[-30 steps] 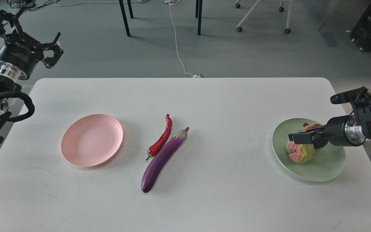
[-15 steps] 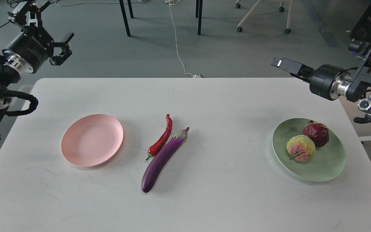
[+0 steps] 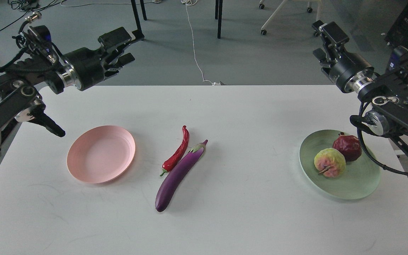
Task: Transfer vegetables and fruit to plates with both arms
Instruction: 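Reach the left gripper to the red chili pepper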
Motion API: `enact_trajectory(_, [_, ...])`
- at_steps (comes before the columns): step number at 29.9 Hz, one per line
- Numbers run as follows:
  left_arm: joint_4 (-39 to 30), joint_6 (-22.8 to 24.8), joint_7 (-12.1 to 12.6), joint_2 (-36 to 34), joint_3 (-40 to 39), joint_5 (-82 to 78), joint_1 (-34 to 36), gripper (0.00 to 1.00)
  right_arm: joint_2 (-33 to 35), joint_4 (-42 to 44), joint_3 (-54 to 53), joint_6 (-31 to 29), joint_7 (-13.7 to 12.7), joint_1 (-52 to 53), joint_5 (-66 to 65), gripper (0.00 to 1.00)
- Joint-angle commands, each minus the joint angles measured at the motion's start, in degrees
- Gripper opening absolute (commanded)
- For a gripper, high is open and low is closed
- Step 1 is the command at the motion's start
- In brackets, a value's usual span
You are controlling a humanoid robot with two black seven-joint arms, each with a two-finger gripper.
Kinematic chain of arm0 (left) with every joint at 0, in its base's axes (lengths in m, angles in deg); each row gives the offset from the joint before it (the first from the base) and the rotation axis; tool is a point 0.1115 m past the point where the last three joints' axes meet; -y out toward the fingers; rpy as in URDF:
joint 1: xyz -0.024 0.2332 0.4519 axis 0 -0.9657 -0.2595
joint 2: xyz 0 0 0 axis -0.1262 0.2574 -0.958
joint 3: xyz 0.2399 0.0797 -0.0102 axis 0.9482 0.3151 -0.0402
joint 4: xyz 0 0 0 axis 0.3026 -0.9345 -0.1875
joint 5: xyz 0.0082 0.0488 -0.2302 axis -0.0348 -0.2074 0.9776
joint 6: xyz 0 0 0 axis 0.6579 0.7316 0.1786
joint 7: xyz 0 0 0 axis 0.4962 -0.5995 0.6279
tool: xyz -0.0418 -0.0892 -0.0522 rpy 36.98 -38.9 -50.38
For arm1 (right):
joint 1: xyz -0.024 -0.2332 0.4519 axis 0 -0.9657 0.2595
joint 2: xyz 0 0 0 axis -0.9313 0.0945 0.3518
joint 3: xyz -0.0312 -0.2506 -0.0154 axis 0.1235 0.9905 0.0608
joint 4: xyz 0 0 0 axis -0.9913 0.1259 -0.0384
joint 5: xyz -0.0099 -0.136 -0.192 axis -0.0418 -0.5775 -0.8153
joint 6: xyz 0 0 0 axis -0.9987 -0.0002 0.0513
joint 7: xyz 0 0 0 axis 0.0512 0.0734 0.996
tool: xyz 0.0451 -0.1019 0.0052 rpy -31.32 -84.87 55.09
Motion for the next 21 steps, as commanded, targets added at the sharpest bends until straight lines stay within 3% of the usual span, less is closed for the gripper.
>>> enact_trajectory(1, [-4.42, -0.85, -0.06, -0.26, 4.12, -14.49, -0.34, 0.97, -0.11, -0.10, -2.05, -0.55, 3.82, -2.25, 11.85, 1.00])
enact_trajectory(6, [-7.77, -7.70, 0.02, 0.88, 13.79, -32.70, -0.17, 0.97, 0.51, -0.01, -4.69, -9.40, 4.88, -7.78, 30.06, 1.00])
enact_trajectory(12, [-7.15, -8.15, 0.55, 2.90, 19.24, -37.47, -0.08, 0.95, 0.68, -0.89, -15.93, -21.11, 5.73, -18.24, 32.90, 1.00])
enact_trajectory(14, [-7.24, -8.41, 0.55, 4.83, 22.23, -39.57, -0.08, 0.83, 0.60, -1.59, -19.45, -21.56, 5.73, -20.62, 32.90, 1.00])
enact_trajectory(21, [-7.15, -8.50, 0.46, 7.83, 25.05, -46.78, -1.83, 0.64, 0.68, -1.77, -20.87, -21.56, 5.73, -22.30, 32.73, 0.99])
